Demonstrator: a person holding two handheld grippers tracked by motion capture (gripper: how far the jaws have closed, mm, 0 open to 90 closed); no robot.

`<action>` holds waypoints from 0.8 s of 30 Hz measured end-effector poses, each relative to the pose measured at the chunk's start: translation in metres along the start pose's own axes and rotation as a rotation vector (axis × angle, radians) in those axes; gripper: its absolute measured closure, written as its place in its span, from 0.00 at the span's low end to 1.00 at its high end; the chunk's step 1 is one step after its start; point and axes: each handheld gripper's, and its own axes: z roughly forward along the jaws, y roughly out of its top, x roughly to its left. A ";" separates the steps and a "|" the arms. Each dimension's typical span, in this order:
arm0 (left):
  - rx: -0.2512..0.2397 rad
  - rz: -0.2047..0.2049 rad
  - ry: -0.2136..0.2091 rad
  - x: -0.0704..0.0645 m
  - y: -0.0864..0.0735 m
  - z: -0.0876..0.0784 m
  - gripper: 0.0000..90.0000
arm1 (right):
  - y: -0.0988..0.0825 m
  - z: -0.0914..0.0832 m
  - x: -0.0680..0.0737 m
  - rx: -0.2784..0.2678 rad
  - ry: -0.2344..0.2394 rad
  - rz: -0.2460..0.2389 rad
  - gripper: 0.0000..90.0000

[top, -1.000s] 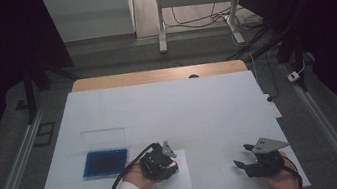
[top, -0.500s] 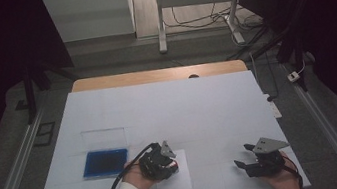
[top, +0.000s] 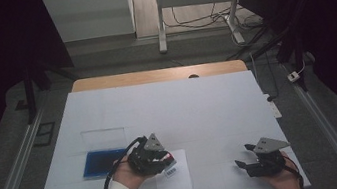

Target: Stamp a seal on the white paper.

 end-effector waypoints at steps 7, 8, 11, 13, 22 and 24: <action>-0.014 -0.009 -0.004 0.003 -0.004 -0.010 0.78 | 0.000 0.000 0.000 -0.002 -0.001 0.003 0.33; -0.016 -0.011 -0.004 0.003 -0.005 -0.012 0.78 | 0.000 0.000 0.000 -0.002 -0.001 0.000 0.33; -0.025 -0.014 -0.002 0.005 -0.006 -0.017 0.78 | -0.001 0.000 0.000 -0.002 0.000 0.002 0.33; -0.028 -0.017 -0.006 0.006 -0.007 -0.020 0.77 | -0.001 0.001 0.000 -0.008 -0.002 0.009 0.33; -0.035 -0.031 0.021 0.013 -0.013 -0.033 0.77 | 0.000 0.000 0.001 -0.021 -0.004 0.004 0.33; -0.043 -0.035 0.028 0.015 -0.015 -0.037 0.78 | 0.001 -0.001 0.001 -0.022 -0.003 0.001 0.33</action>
